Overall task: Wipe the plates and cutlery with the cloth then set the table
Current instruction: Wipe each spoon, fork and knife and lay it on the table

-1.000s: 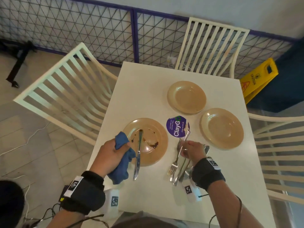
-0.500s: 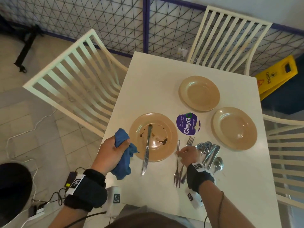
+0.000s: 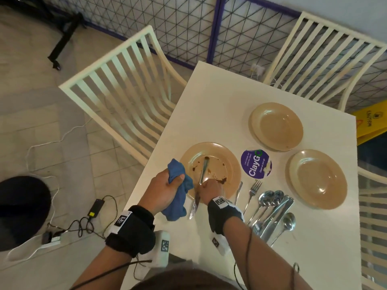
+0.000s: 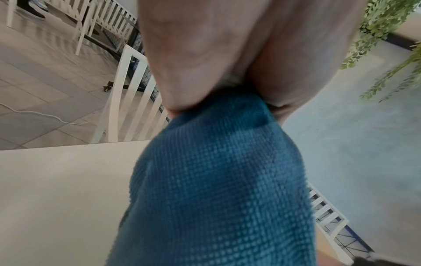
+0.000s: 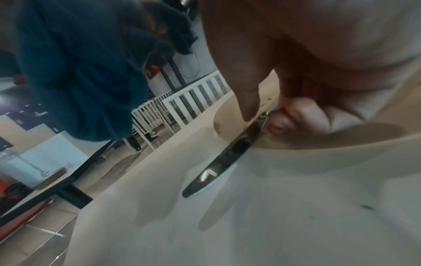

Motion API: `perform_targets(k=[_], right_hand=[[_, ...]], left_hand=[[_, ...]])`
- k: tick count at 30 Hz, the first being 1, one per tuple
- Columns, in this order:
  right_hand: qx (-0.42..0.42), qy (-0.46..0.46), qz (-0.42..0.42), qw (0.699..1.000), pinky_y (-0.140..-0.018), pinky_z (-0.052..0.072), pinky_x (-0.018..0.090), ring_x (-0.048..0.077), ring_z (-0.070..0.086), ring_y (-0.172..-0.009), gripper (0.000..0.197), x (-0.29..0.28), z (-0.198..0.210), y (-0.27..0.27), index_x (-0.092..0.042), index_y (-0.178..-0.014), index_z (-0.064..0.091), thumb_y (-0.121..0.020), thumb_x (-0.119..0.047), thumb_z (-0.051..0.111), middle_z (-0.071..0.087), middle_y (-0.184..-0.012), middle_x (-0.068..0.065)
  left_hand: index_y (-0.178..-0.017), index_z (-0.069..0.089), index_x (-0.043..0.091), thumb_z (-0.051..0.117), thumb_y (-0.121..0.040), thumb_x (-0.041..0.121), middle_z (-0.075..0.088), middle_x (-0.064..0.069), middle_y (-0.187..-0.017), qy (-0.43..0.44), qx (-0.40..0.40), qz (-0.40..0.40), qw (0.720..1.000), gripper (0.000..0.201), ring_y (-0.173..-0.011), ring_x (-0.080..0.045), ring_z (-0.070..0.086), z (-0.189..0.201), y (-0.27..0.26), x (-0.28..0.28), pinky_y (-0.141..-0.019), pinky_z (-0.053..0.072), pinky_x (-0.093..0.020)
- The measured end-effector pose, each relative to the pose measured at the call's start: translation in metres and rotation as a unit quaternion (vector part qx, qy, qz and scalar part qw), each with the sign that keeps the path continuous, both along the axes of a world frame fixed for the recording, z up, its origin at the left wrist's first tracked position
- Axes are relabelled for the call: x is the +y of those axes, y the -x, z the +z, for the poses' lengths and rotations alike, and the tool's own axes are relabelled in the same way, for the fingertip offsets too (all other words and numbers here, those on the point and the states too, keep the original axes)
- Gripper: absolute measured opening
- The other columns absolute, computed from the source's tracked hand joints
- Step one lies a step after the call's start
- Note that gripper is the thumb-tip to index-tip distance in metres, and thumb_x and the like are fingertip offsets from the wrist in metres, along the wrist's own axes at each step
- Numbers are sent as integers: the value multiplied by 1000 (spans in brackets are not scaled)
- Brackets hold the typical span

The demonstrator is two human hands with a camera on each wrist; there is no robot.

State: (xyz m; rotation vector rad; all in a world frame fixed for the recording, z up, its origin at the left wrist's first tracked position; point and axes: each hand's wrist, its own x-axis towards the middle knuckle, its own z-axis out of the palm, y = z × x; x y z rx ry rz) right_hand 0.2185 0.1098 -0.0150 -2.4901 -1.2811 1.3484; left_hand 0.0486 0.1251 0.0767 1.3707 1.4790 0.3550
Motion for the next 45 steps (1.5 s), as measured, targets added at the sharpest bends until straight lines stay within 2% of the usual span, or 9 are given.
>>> perform_targets(k=[5,11,16,21,27,30,33,40,45], right_hand=[[58,7,-43,997,-62,43,26,21,58,-69,29,4,-6,-7,-17,-71,60,-97,-26,54,62,-72,3],[145,-84,-70,983,-79,51,37,18,54,-66,34,-17,20,-26,-18,-64,59,-97,-25,59,59,-65,-1],[215,-173,-2,961,-64,45,31,15,53,-65,21,-48,61,-43,-6,-81,66,-91,-4,48,66,-78,19],[220,-195,24,955,-64,41,30,13,49,-64,15,-83,94,-58,0,-77,57,-90,-7,54,60,-74,18],[195,-242,8,950,-62,38,30,13,42,-61,20,-100,120,-95,-9,-69,50,-86,2,51,48,-64,-3],[178,-258,10,950,-59,37,26,11,41,-59,29,-105,133,-108,-18,-66,45,-86,3,49,48,-69,0],[185,-253,33,949,-57,36,15,9,44,-60,23,-121,142,-113,-12,-72,52,-94,-9,55,50,-68,-2],[155,-284,31,946,-70,56,45,30,65,-74,13,-129,143,-126,-11,-77,55,-87,-4,54,65,-80,12],[191,-266,25,944,-63,52,26,12,62,-63,30,-148,142,-140,-29,-73,58,-92,-6,55,63,-76,0]], left_hand=[[-111,59,4,47,-104,22,65,-11,-102,6,-6,-20,1000,22,-97,-18,61,4,-5,-7,-80,41,-15],[-125,57,4,47,-103,36,66,-16,-118,71,-49,50,995,40,-111,-29,62,4,-28,-3,-104,46,-45],[-132,56,10,50,-99,48,65,-10,-126,136,-107,70,982,50,-117,-26,61,4,-69,-7,-109,43,-47],[-109,64,8,50,-104,20,68,-13,-111,53,-168,61,982,20,-100,-22,66,26,-103,-6,-92,52,-32],[-106,63,14,50,-104,22,70,-3,-97,-19,-178,85,980,16,-90,-13,67,50,-154,-23,-84,52,-22],[-109,66,10,51,-103,25,71,-8,-104,-22,-159,29,987,22,-98,-18,67,54,-170,-38,-97,50,-34],[-107,66,9,53,-102,27,72,-6,-97,-24,-171,82,981,23,-96,-24,68,61,-170,-28,-91,52,-33],[-104,65,13,52,-102,33,70,-13,-100,-41,-162,121,978,24,-101,-30,66,61,-194,-71,-98,50,-40],[-101,63,13,52,-102,32,70,-6,-94,-86,-126,32,988,22,-91,-16,67,74,-191,-89,-82,49,-24]])
